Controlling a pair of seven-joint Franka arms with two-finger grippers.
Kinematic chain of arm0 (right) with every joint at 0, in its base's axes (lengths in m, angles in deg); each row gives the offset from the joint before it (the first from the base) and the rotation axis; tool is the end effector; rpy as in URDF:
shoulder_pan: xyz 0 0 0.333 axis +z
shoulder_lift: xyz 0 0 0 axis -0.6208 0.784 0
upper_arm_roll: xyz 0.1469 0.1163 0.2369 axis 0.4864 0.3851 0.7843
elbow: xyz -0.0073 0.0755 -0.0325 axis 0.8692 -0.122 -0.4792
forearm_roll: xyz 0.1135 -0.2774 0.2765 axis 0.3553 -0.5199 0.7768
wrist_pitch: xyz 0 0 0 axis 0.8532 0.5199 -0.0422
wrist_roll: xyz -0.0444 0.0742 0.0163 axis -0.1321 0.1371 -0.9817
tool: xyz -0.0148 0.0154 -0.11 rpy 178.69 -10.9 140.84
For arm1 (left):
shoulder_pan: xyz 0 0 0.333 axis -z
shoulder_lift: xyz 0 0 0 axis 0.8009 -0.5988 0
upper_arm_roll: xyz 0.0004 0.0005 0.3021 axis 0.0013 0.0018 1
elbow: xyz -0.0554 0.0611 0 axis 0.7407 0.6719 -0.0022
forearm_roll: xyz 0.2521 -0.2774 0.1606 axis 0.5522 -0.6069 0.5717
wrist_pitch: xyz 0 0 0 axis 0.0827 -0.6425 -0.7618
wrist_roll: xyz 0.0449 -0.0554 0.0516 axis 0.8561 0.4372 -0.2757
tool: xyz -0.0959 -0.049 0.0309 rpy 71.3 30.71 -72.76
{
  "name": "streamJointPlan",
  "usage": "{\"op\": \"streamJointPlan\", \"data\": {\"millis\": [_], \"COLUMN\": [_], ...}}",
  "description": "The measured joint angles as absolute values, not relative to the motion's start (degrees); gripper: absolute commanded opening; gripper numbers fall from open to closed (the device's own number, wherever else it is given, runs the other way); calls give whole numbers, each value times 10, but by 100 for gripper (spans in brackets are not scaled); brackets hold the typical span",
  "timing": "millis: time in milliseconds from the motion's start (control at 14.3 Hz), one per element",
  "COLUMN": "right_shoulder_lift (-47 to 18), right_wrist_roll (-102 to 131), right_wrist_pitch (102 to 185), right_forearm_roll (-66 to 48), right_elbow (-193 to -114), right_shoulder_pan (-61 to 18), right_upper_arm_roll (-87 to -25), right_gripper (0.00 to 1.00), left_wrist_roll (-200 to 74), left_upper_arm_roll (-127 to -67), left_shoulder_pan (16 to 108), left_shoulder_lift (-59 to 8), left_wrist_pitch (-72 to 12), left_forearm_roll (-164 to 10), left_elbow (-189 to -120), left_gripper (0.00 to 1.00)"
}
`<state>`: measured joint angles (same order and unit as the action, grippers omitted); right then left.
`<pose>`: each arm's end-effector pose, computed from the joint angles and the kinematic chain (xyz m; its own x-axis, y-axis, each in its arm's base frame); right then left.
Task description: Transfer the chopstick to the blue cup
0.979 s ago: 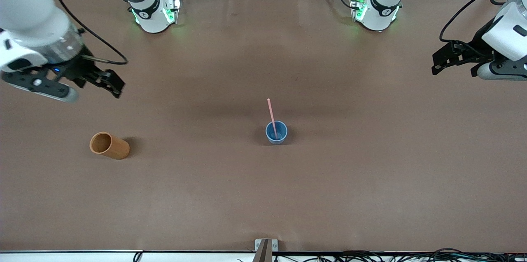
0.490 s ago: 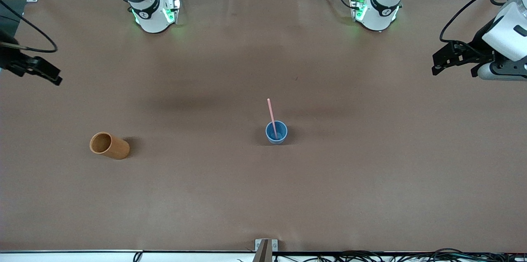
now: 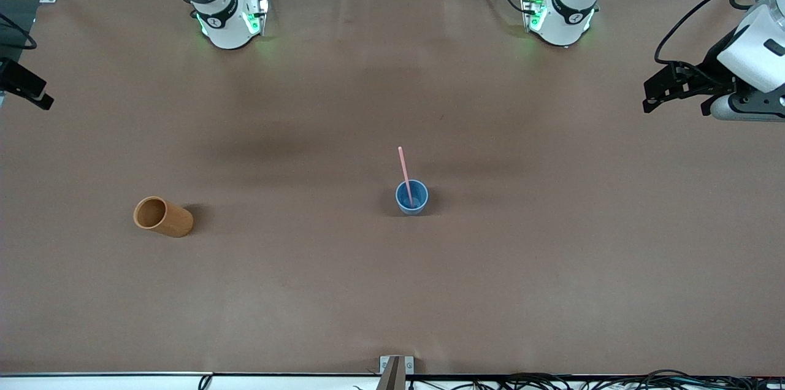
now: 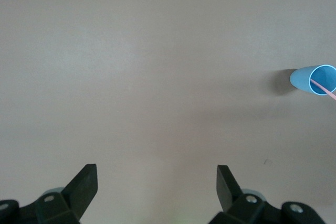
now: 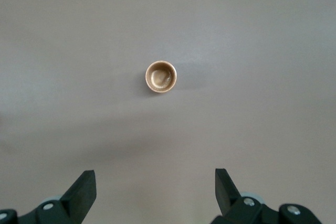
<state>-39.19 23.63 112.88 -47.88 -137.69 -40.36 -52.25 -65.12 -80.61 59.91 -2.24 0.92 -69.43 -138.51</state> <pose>0.5538 -0.0403 0.6622 0.9896 -0.1377 0.0409 -0.1391 -0.9897 0.0343 0.5696 -0.0851 0.6324 0.9977 -0.0668 0.0073 -0.0669 -0.9976 0.0203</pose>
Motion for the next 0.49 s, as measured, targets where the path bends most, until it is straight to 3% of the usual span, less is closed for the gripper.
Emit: {"op": "streamJointPlan", "data": {"millis": [490], "right_shoulder_lift": [-391], "right_wrist_roll": [206], "right_wrist_pitch": [1102], "right_forearm_roll": [-479], "right_elbow": [-1373], "right_shoulder_pan": [-378], "right_upper_arm_roll": [-515], "right_gripper": [100], "left_wrist_roll": [-652], "left_upper_arm_roll": [-806], "left_shoulder_pan": [599], "left_shoulder_lift": [-22], "left_wrist_pitch": [9], "left_forearm_roll": [-694], "left_elbow": [-1385], "left_gripper": [100]}}
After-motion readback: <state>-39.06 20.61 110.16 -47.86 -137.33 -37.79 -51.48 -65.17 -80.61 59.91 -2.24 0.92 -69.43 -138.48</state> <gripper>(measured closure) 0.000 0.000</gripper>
